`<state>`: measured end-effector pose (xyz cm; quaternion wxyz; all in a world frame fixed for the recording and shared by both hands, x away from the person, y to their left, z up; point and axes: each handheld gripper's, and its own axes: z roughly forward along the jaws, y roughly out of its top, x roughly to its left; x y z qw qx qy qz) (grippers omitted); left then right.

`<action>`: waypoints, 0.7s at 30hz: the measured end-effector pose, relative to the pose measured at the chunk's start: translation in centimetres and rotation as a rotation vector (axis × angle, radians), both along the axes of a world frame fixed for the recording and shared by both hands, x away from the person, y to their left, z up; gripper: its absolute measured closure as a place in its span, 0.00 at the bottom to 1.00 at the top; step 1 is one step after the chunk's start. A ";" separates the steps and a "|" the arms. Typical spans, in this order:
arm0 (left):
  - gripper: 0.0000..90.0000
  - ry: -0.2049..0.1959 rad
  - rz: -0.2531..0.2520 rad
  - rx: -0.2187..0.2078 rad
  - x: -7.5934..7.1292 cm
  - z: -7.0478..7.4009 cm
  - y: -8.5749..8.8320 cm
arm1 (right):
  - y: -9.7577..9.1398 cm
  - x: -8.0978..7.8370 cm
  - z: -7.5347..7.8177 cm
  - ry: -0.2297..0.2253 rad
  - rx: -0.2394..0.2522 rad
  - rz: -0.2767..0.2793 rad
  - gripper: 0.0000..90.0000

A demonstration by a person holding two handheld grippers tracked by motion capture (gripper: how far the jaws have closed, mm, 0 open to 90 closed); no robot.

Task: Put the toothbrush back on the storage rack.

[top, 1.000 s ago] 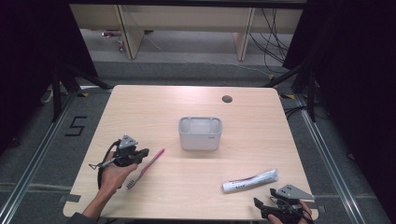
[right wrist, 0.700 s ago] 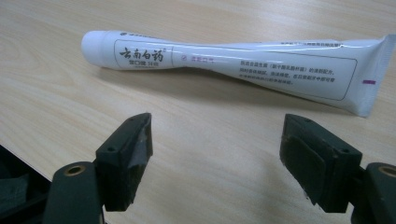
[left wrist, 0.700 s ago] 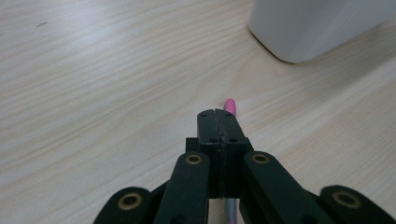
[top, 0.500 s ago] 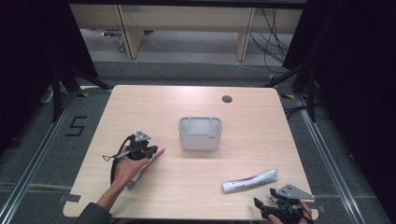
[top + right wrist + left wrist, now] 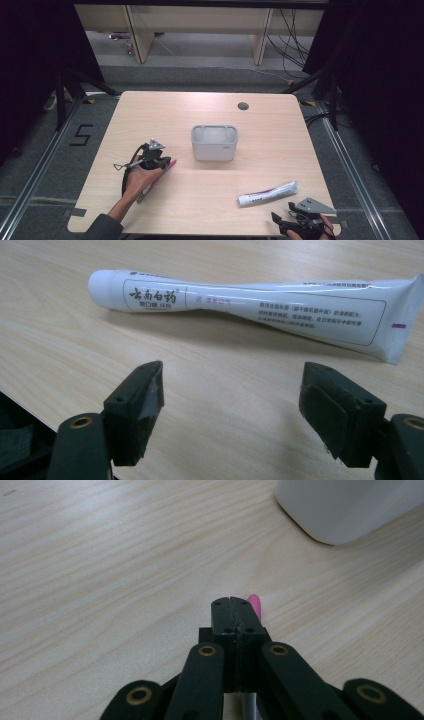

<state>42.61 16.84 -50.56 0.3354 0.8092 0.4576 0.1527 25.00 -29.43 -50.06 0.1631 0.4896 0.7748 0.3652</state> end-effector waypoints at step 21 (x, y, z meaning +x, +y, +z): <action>1.00 0.019 -0.151 0.001 -2.4 0.3 -3.8 | -0.2 0.0 0.1 0.011 -0.004 0.011 0.30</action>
